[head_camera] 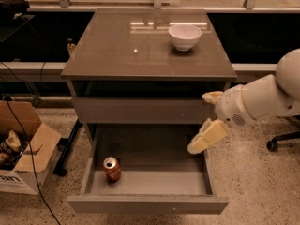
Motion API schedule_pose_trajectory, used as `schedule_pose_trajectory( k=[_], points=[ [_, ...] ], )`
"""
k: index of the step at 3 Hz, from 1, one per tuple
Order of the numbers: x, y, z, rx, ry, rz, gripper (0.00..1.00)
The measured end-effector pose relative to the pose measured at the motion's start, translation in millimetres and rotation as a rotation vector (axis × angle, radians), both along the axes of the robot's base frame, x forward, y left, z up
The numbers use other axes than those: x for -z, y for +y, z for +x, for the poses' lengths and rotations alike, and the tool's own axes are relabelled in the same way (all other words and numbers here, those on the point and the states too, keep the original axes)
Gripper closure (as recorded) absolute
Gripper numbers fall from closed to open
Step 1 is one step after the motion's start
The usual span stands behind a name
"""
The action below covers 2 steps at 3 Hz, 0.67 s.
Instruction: Pick coke can from middle drawer and place on counter
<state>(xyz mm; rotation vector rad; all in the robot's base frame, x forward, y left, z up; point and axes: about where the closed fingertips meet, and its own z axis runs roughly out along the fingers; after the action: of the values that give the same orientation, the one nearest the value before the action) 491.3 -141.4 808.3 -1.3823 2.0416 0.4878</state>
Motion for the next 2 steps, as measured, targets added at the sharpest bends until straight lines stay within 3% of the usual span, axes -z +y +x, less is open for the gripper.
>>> schedule_pose_trajectory(
  k=[1,2],
  points=[
    [49,49,15,-0.028,-0.002,0.12,0.0],
    [87,81,24,-0.038,0.012,0.214,0.0]
  ],
)
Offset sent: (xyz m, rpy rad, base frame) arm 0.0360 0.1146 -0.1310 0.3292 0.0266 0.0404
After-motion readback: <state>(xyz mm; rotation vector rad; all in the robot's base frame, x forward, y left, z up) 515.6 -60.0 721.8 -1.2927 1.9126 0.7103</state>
